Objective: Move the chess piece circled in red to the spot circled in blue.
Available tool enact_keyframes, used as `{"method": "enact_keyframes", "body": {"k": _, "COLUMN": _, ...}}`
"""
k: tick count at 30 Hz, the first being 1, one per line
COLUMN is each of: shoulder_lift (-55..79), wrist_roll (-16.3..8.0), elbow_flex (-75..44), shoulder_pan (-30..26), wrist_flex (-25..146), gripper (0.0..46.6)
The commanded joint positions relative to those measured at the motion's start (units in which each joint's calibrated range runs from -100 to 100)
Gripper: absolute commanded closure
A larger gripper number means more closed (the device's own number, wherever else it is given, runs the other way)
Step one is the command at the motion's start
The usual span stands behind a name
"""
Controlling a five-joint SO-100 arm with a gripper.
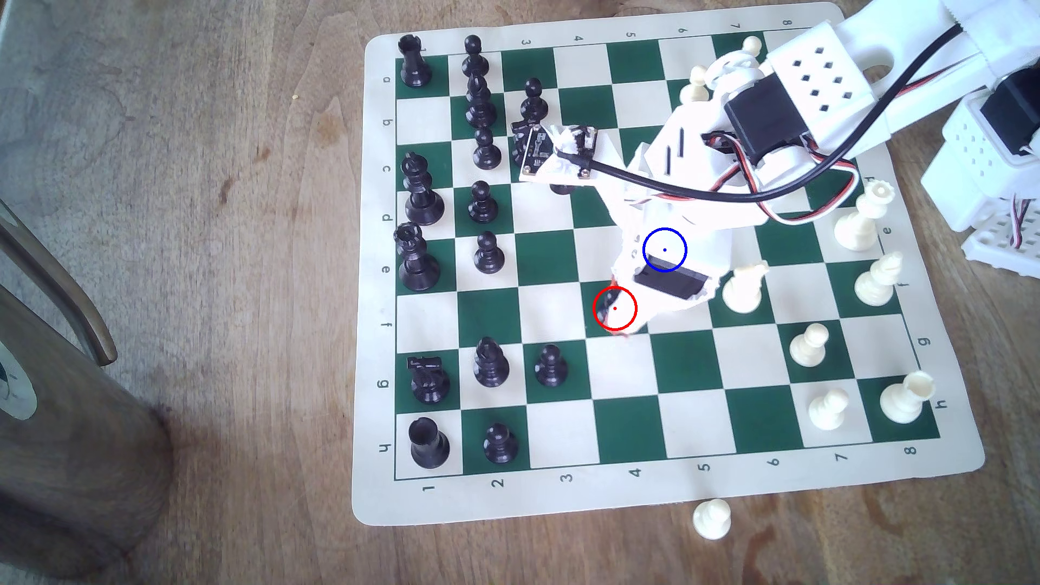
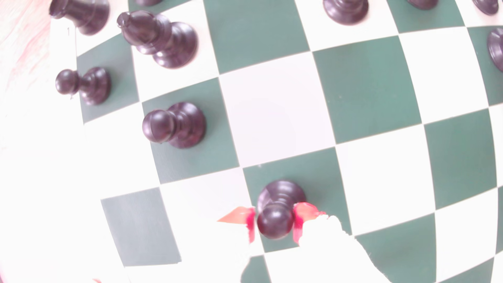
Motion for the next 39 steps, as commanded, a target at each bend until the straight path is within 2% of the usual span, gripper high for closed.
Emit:
{"method": "enact_keyframes", "body": {"k": 1, "shoulder_lift": -1.12, "wrist_roll": 0.2, "elbow_flex": 0.04, "shoulder_pan": -0.17, "wrist_flex": -1.52, "gripper": 46.4}}
{"method": "enact_keyframes", "body": {"k": 12, "shoulder_lift": -17.84, "wrist_roll": 0.63, "elbow_flex": -5.85, "shoulder_pan": 2.1, "wrist_flex": 9.78, "gripper": 46.4}}
{"method": "enact_keyframes", "body": {"k": 14, "shoulder_lift": -19.45, "wrist_roll": 1.37, "elbow_flex": -5.85, "shoulder_pan": 2.81, "wrist_flex": 11.58, "gripper": 46.4}}
{"method": "enact_keyframes", "body": {"k": 20, "shoulder_lift": -21.32, "wrist_roll": 4.49, "elbow_flex": -1.41, "shoulder_pan": 7.73, "wrist_flex": 12.32, "gripper": 46.4}}
{"method": "enact_keyframes", "body": {"k": 25, "shoulder_lift": -21.41, "wrist_roll": 5.42, "elbow_flex": 7.38, "shoulder_pan": 11.33, "wrist_flex": 8.88, "gripper": 46.4}}
{"method": "enact_keyframes", "body": {"k": 32, "shoulder_lift": -19.2, "wrist_roll": 5.67, "elbow_flex": 12.91, "shoulder_pan": 7.97, "wrist_flex": 7.33, "gripper": 46.4}}
{"method": "enact_keyframes", "body": {"k": 39, "shoulder_lift": -15.8, "wrist_roll": 6.11, "elbow_flex": 13.37, "shoulder_pan": 7.42, "wrist_flex": 6.01, "gripper": 46.4}}
